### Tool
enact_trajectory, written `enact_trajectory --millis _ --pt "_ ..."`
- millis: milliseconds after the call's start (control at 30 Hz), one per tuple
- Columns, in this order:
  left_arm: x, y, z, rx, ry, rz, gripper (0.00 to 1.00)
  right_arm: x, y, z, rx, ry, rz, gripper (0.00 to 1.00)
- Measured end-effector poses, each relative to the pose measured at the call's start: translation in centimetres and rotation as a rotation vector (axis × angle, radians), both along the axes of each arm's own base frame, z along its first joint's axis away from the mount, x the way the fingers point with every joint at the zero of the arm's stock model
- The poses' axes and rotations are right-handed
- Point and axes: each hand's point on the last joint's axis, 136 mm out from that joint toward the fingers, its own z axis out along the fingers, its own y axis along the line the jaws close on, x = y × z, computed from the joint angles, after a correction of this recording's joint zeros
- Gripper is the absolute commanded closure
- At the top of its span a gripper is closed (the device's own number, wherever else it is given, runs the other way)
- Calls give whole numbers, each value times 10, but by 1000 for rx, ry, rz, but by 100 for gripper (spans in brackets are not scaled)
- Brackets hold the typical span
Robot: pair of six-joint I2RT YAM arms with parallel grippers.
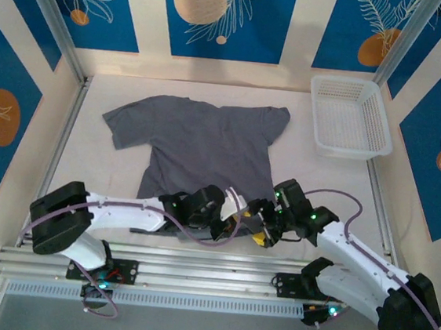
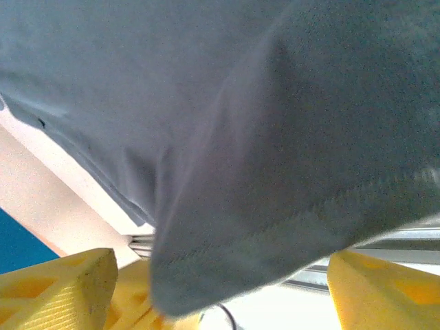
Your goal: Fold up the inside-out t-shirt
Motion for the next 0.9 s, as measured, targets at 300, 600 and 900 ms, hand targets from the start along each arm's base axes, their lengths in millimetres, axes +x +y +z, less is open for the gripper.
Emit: enact_trajectory --millis 300,600,900 --pt "-2 5 4 -19 -17 -5 96 6 4 0 25 30 -84 100" --pt "-4 13 -20 45 -31 -26 25 33 19 34 41 -36 -87 100" --pt "43 38 -41 194 -120 270 23 31 14 35 -11 -21 -90 100"
